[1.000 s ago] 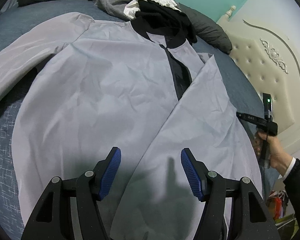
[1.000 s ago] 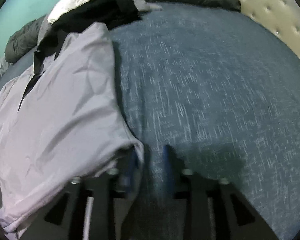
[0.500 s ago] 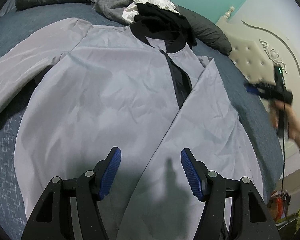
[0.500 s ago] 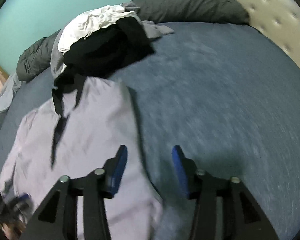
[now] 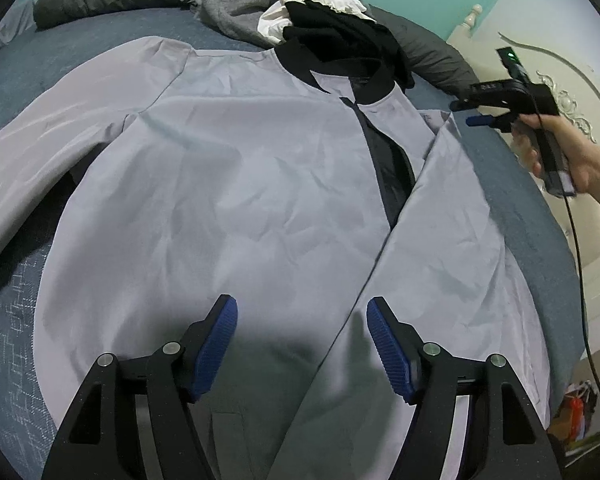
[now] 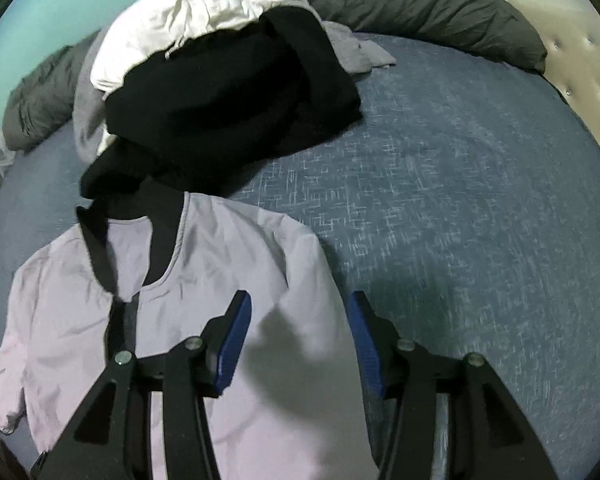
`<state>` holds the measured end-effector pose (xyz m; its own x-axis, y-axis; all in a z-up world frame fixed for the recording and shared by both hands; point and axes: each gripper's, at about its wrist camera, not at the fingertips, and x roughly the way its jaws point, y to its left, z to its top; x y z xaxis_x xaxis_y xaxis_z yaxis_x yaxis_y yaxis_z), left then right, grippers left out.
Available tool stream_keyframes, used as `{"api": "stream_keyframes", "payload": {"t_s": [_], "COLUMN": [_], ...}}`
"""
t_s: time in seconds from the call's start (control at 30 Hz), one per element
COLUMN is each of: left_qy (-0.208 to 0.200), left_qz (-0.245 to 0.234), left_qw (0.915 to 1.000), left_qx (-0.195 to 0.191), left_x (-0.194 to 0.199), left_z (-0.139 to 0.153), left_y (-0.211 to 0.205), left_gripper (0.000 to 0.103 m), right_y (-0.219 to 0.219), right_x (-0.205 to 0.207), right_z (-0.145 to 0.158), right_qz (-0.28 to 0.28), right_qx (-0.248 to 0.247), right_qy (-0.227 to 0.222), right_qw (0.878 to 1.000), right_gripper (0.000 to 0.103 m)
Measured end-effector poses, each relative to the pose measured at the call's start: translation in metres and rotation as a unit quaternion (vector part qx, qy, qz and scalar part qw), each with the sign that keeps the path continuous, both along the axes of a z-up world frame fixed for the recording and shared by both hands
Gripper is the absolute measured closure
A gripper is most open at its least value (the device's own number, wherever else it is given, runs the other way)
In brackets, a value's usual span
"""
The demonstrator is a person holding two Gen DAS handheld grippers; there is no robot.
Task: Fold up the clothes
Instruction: 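Move the right gripper to the black collar and pinch it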
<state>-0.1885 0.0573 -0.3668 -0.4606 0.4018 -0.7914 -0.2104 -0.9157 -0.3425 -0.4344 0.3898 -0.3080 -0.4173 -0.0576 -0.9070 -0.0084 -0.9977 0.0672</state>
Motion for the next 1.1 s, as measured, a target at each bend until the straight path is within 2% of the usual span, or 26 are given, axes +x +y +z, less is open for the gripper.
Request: {"api": "stream_keyframes", "payload": {"t_s": [0.07,0.13,0.2,0.27,0.37,0.53,0.7,0.83,0.9,1.1], "left_qy": [-0.001,-0.001,-0.002,-0.003,-0.005,-0.005,-0.004,-0.004,-0.004,-0.004], "left_qz": [-0.003,-0.007,-0.009,-0.010,-0.013,-0.017,-0.019,-0.021,-0.021,-0.019], "left_qw": [1.0000,0.9999,0.9999,0.9999,0.9998,0.9996,0.9994,0.9993,0.9994,0.9996], "left_qx": [-0.002,-0.007,-0.010,-0.012,-0.013,-0.021,-0.027,-0.031,-0.029,-0.021], "left_x": [0.000,0.000,0.000,0.000,0.000,-0.001,-0.002,0.000,0.000,0.002], "left_z": [-0.002,-0.003,-0.005,-0.006,-0.008,-0.011,-0.013,-0.013,-0.012,-0.008], "left_y": [0.001,0.003,0.004,0.004,0.006,0.012,0.016,0.018,0.018,0.016], "left_gripper": [0.031,0.031,0.031,0.031,0.031,0.030,0.028,0.028,0.028,0.028], "right_y": [-0.003,-0.003,-0.001,0.000,0.003,0.014,0.028,0.044,0.048,0.059], "right_x": [-0.010,-0.021,-0.028,-0.034,-0.043,-0.055,-0.061,-0.057,-0.047,-0.016], "right_z": [-0.008,-0.018,-0.028,-0.037,-0.051,-0.068,-0.075,-0.054,-0.043,-0.012], "right_qz": [-0.006,-0.015,-0.021,-0.026,-0.038,-0.070,-0.095,-0.101,-0.093,-0.065], "right_qx": [0.017,0.032,0.039,0.045,0.059,0.082,0.051,-0.020,-0.031,-0.060], "right_qy": [-0.007,-0.019,-0.026,-0.033,-0.040,-0.042,-0.023,0.022,0.035,0.072], "right_qw": [1.000,0.999,0.999,0.998,0.997,0.993,0.994,0.994,0.995,0.993], "right_gripper": [0.052,0.058,0.077,0.089,0.098,0.099,0.099,0.095,0.085,0.085]}}
